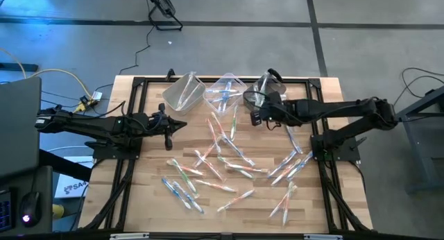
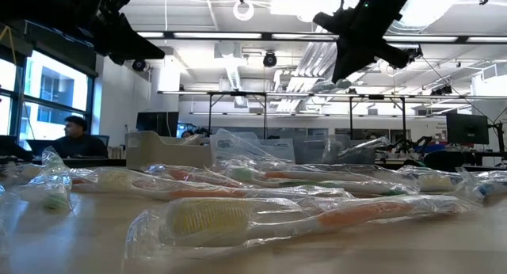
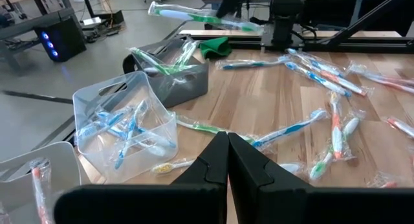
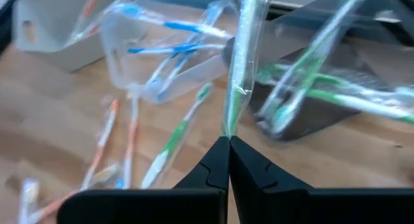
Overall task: Pick & Place Toothbrushes
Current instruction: Put the green toothbrush into the black bin, then put the blue toothbrush into the transparent bin
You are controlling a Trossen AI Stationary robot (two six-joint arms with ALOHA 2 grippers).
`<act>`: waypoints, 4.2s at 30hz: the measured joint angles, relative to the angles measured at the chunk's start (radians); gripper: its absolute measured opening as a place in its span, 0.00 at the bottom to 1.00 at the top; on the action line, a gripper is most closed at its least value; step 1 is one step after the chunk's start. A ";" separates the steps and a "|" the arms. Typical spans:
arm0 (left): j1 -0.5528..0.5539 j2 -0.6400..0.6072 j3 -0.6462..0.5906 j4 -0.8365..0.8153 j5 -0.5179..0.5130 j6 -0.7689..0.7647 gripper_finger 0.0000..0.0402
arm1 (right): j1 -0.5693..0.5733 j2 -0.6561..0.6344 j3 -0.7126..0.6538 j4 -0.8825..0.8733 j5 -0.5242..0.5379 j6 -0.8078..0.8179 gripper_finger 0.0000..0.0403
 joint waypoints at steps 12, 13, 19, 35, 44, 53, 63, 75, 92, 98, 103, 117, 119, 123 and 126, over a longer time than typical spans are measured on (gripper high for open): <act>0.000 0.000 0.000 0.000 0.000 0.000 0.00 | -0.155 0.000 0.000 -0.004 0.034 -0.074 0.01; 0.000 0.000 0.000 0.000 0.000 0.000 0.00 | -0.167 0.000 0.000 -0.004 0.036 -0.076 0.01; 0.000 0.000 0.000 0.000 0.000 0.000 0.00 | -0.222 0.028 0.000 -0.002 0.076 -0.101 0.01; 0.000 0.000 0.000 0.000 0.000 0.000 0.00 | -0.320 0.177 0.000 0.143 0.111 -0.186 0.01; 0.000 0.000 0.000 0.000 0.000 0.000 0.00 | -0.363 0.291 0.000 0.186 0.107 -0.206 0.01; 0.000 0.000 0.000 0.000 0.000 0.000 0.00 | -0.378 0.390 0.000 0.202 0.064 -0.202 0.01; 0.000 0.000 0.000 -0.001 0.000 0.000 0.00 | -0.386 0.436 0.000 0.204 0.032 -0.205 0.01; 0.000 0.000 0.000 0.000 0.000 0.000 0.00 | -0.385 0.436 0.000 0.198 -0.004 -0.206 0.01; 0.000 0.000 0.000 0.000 0.000 0.000 0.00 | -0.374 0.421 0.000 0.156 -0.028 -0.230 0.22; 0.000 0.000 0.000 0.004 0.000 0.000 0.00 | -0.353 0.360 0.015 0.154 -0.027 -0.232 0.24; 0.000 0.000 0.000 0.002 0.000 0.000 0.00 | -0.343 0.286 0.018 0.154 -0.025 -0.250 0.24; 0.000 0.000 0.000 0.000 -0.001 0.000 0.00 | -0.248 0.108 0.018 0.114 -0.249 -0.367 0.24; 0.000 0.000 0.000 0.000 -0.001 0.000 0.00 | -0.227 0.089 0.018 0.077 -0.291 -0.378 0.24; 0.000 0.000 0.000 0.000 -0.001 0.000 0.00 | -0.190 0.059 0.018 -0.020 -0.364 -0.389 0.24; 0.000 0.000 0.000 0.000 -0.001 0.000 0.00 | -0.169 0.045 0.018 -0.100 -0.392 -0.389 0.24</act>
